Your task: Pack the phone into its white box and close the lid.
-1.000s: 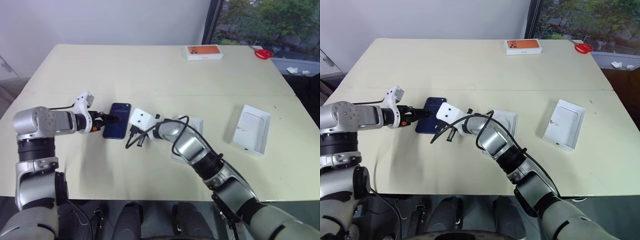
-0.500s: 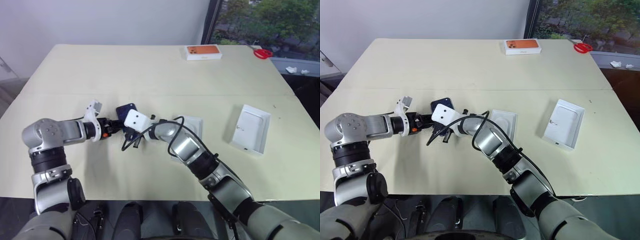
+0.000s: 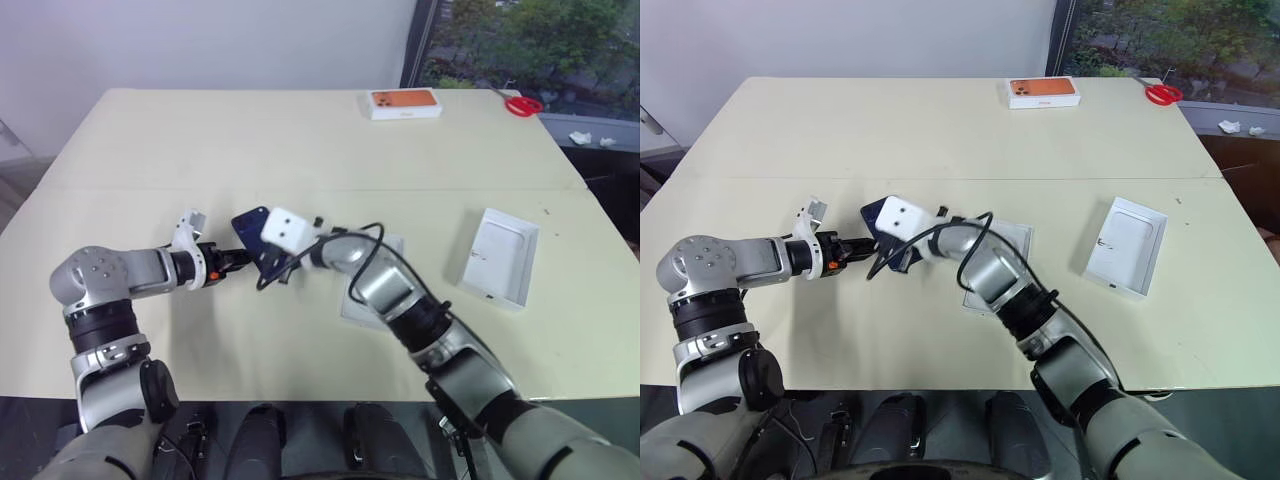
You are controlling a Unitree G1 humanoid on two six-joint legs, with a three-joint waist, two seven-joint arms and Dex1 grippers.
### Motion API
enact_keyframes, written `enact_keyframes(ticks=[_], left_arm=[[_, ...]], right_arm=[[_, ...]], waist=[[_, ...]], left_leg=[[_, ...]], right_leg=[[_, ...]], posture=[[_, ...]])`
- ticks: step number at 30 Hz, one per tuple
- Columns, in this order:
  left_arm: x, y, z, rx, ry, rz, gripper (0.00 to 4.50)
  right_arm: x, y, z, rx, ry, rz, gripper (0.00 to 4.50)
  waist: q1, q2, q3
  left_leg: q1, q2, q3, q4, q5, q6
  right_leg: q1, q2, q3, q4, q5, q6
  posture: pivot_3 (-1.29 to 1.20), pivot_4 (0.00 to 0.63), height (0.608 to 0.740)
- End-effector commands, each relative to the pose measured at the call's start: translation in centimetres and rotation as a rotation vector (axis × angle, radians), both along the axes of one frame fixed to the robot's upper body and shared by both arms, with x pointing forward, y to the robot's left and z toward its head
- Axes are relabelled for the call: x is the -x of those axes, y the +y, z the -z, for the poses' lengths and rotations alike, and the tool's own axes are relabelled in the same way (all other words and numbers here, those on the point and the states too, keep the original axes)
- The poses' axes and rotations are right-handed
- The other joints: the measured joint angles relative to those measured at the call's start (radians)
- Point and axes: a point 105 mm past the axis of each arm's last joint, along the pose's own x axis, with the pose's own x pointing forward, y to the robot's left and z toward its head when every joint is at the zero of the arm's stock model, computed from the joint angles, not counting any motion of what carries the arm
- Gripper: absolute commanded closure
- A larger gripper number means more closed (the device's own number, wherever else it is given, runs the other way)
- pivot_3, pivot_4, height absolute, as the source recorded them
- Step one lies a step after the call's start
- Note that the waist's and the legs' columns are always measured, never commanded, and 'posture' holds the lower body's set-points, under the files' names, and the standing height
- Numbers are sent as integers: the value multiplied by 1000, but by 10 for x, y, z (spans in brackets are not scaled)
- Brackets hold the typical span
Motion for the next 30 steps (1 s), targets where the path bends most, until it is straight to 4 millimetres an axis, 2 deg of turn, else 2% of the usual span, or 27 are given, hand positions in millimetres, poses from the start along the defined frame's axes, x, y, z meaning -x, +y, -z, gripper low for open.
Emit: enact_keyframes(ticks=[1,4,8,13,16,21,22,30], left_arm=[[3,1,-5,-8,-31,-2,3399],[5,-2,-5,-5,-35,2,3399],[6,-8,-3,3,-35,4,3399],[9,-13,-6,-4,-66,3,3399],[10,-12,-7,6,-75,-13,2619],[10,-9,-9,35,-81,-43,223],[10,-8,-10,46,-80,-50,95],[12,-8,-11,79,-74,-62,95]], right_arm=[[-11,-6,-16,14,-77,21,4500],[-14,-9,-4,65,-69,14,4500],[-6,0,17,109,-27,-47,4500],[-2,5,26,116,-12,-66,4500],[-1,6,29,114,-2,-64,4500],[6,12,29,109,3,-104,4500],[10,15,29,105,8,-123,4500],[33,32,28,78,36,-225,4500]], waist=[[-2,0,0],[-15,0,0],[-20,0,0],[-21,0,0],[-21,0,0],[-21,0,0],[-21,0,0],[-23,0,0]], left_leg=[[0,0,0,-1,0,0],[0,0,0,-1,0,0],[0,0,0,-1,0,0],[0,0,0,-1,0,0],[0,0,0,-1,0,0],[1,0,0,-1,0,0],[1,0,0,-1,0,0],[1,1,-1,-2,0,0]], right_leg=[[0,0,0,0,0,0],[0,0,0,0,0,0],[0,0,0,0,0,0],[0,0,1,0,0,0],[0,0,0,0,0,0],[1,0,0,0,0,0],[1,0,0,0,0,0],[0,1,1,0,0,0]], posture=[[0,150,731],[0,150,731],[0,150,731],[0,150,731],[0,150,731],[0,150,731],[0,150,731],[0,150,731]])
